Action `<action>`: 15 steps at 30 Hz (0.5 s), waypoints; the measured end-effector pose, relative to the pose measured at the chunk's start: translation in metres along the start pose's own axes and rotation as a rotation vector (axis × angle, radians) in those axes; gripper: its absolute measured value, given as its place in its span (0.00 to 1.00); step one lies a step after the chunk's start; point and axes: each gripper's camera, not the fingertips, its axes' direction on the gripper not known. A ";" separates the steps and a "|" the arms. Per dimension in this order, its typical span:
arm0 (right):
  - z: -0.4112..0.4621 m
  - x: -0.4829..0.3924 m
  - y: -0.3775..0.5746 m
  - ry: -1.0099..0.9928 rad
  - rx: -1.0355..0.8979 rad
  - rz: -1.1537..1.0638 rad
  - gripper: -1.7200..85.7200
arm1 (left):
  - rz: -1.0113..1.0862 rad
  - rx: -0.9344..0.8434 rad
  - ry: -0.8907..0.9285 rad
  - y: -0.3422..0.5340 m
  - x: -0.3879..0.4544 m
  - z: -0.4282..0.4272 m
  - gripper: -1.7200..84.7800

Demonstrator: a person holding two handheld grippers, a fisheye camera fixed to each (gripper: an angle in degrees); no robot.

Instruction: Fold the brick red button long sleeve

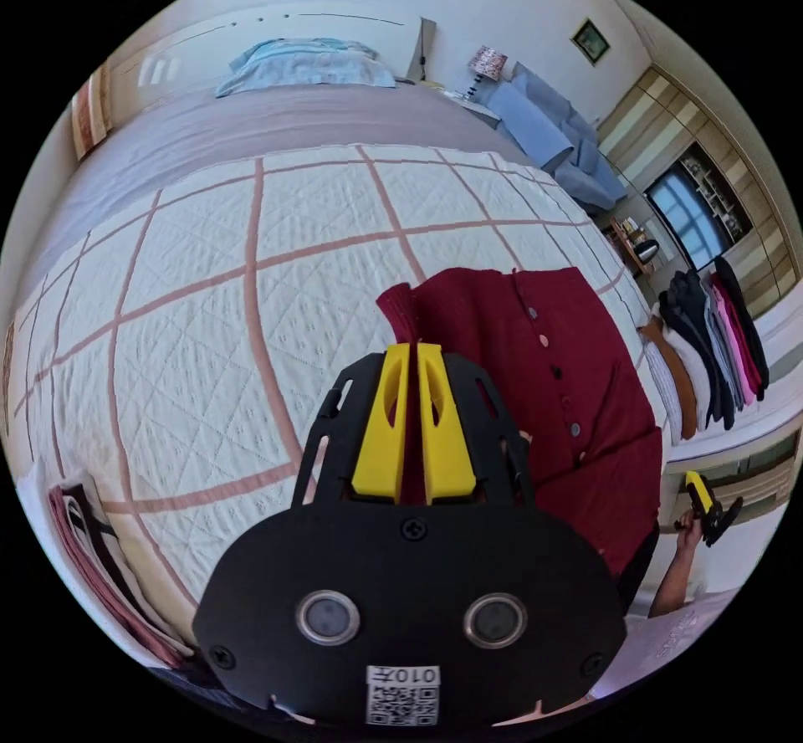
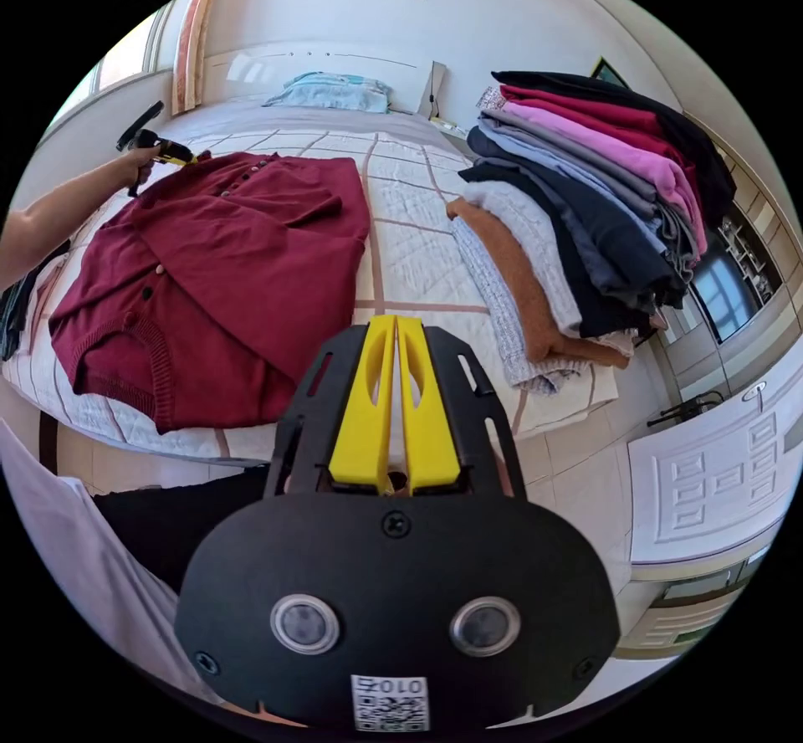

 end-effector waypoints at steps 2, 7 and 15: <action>0.006 0.001 -0.011 -0.009 0.019 -0.006 0.03 | 0.007 0.074 -0.078 -0.002 -0.005 -0.024 0.02; 0.029 -0.004 -0.048 -0.026 0.032 -0.074 0.04 | 0.032 -0.019 -0.185 -0.006 -0.028 -0.015 0.02; 0.079 0.013 -0.147 -0.208 0.047 -0.149 0.08 | -0.177 0.174 -0.040 0.070 -0.056 -0.029 0.03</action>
